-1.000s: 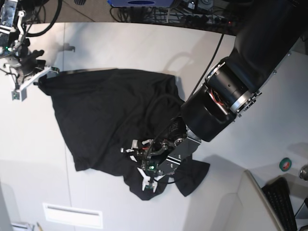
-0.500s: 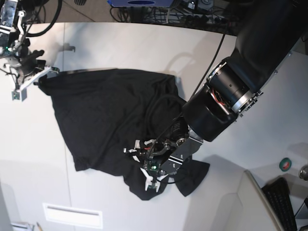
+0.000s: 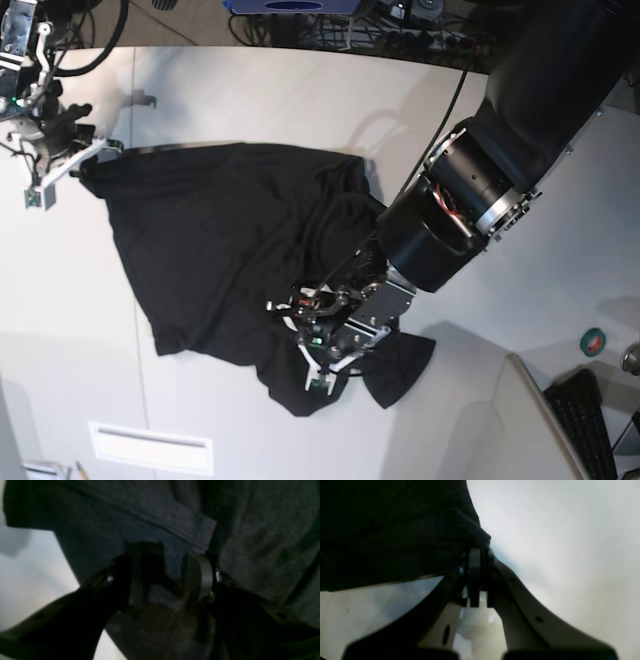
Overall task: Layout the t-shirt on the table in an organized manner, then fold the t-shirt properly
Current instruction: 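Grasp the bunched hem corner with the left gripper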
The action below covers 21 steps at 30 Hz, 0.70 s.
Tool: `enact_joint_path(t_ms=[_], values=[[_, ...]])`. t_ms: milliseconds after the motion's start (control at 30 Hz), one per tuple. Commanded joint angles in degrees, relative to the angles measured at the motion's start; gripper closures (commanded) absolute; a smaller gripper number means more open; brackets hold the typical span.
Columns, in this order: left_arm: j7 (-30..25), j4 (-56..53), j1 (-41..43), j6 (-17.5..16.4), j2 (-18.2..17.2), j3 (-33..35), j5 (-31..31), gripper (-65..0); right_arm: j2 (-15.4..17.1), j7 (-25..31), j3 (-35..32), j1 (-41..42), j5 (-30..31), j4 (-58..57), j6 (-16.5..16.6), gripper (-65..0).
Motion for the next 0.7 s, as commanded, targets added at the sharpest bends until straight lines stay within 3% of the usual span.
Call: enact_joint_path(t_ms=[0, 667], values=[[-0.39, 0.60, -1.55, -0.08, 1.64, -0.20, 1.05, -33.6, 0.69, 1.10, 0.38, 0.30, 0.51, 1.12, 0.05, 0.0], [-0.57, -4.50, -1.28, -0.08, 2.96, -0.11, 1.67, -33.2, 0.69, 1.10, 0.46, 0.30, 0.59, 1.12, 0.05, 0.0]])
